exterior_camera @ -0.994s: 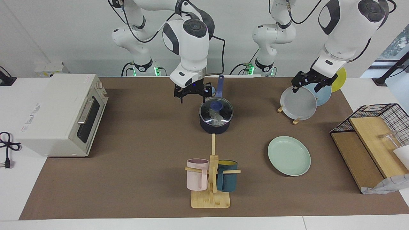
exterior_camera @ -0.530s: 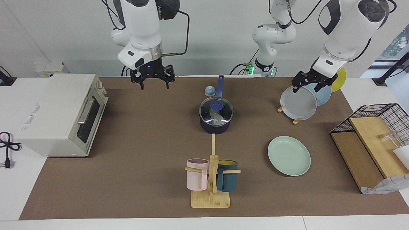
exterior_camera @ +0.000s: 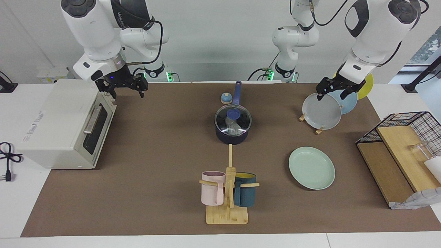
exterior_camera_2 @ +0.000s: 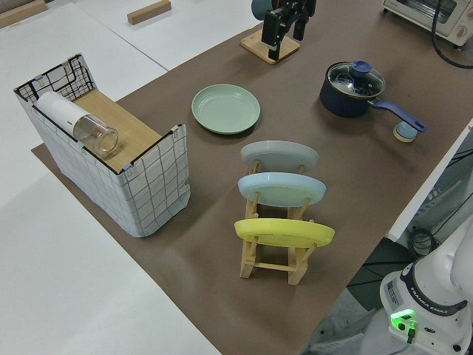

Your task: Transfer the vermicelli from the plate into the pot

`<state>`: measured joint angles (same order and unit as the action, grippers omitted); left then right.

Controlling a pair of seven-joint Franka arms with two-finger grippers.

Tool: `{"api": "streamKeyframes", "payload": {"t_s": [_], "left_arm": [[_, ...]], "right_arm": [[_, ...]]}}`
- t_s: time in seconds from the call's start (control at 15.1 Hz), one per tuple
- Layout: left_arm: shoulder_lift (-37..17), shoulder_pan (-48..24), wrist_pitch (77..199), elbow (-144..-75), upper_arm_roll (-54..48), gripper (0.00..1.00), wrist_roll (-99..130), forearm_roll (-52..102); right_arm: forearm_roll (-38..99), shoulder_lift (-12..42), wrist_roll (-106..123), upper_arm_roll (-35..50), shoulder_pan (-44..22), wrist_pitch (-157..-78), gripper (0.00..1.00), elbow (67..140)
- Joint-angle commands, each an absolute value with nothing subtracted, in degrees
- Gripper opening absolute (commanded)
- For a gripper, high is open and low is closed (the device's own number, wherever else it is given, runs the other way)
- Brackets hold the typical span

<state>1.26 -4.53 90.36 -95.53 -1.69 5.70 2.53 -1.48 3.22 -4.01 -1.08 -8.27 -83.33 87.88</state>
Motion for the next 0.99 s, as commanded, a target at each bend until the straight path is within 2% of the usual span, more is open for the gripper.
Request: {"api": "streamKeyframes", "payload": {"t_s": [0.0,0.27,0.93], "left_arm": [[1.6,-4.2,90.5,-95.6,-1.7,1.0,5.9,2.6],[1.5,-3.0,90.1,-95.6,-2.3,1.0,5.5,2.5],[1.6,-2.9,90.4,-95.6,-2.7,1.0,5.8,2.6]], "right_arm": [[-1.1,0.2,-2.9,-2.0,-7.8,-83.7,1.0,91.7],[-1.4,0.6,-0.6,-2.2,-5.4,-83.6,1.0,91.1],[-0.9,-1.0,2.7,-5.9,-4.5,-83.4,1.0,92.8]]}}
